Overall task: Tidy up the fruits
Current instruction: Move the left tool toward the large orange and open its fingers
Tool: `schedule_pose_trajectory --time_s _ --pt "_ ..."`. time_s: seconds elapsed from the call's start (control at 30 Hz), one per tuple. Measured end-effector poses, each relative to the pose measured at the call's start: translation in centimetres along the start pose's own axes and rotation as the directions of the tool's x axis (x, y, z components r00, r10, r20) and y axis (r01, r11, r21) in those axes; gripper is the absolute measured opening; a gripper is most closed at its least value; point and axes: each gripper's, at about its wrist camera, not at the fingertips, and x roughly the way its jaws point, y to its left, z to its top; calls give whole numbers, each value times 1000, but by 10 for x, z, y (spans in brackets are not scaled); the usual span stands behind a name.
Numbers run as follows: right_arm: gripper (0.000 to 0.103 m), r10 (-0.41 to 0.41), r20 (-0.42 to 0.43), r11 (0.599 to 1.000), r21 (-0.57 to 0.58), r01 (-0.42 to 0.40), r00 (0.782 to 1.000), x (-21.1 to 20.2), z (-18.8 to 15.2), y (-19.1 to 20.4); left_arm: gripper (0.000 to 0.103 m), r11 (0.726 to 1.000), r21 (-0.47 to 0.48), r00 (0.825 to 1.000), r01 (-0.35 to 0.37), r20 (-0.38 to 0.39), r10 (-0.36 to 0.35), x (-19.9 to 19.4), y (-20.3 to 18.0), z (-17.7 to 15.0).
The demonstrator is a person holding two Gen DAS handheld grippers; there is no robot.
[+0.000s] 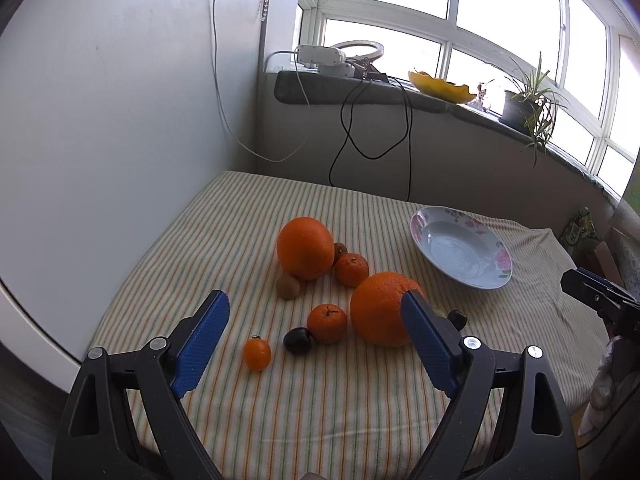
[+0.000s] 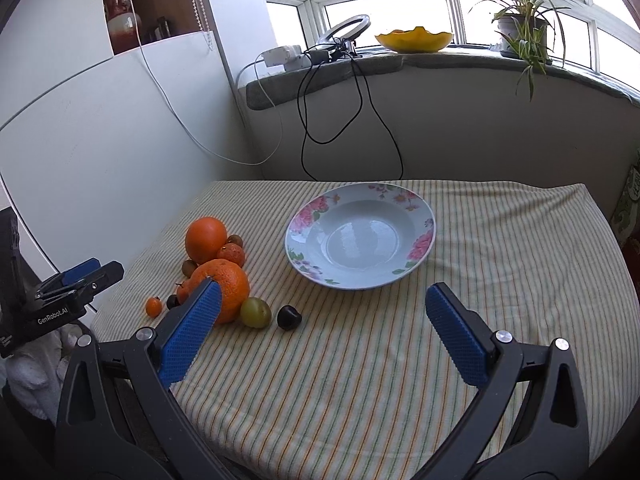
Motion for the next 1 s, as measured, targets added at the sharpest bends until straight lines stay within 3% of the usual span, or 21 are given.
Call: schedule_pose_trajectory --time_s 0.23,0.43,0.53,0.77,0.87,1.0 --pt "103 67 -44 997 -22 -68 997 18 6 11 87 999 -11 998 52 -47 -53 9 -7 -10" --pt "103 166 -112 986 9 -166 980 39 10 16 83 995 -22 992 94 -86 -96 20 -14 -18" --pt "98 188 -135 981 -12 -192 973 49 12 25 83 993 -30 987 117 -103 -119 25 -18 -20" --pt "91 306 -223 950 16 -311 925 78 13 43 79 984 -49 974 172 -140 -177 35 -28 -26" --pt "90 321 -257 943 1 -332 912 90 12 53 72 982 -56 970 178 -156 -184 41 -31 -29" --pt "90 351 -296 932 21 -361 889 105 11 60 71 979 -72 965 191 -170 -200 47 -31 -30"
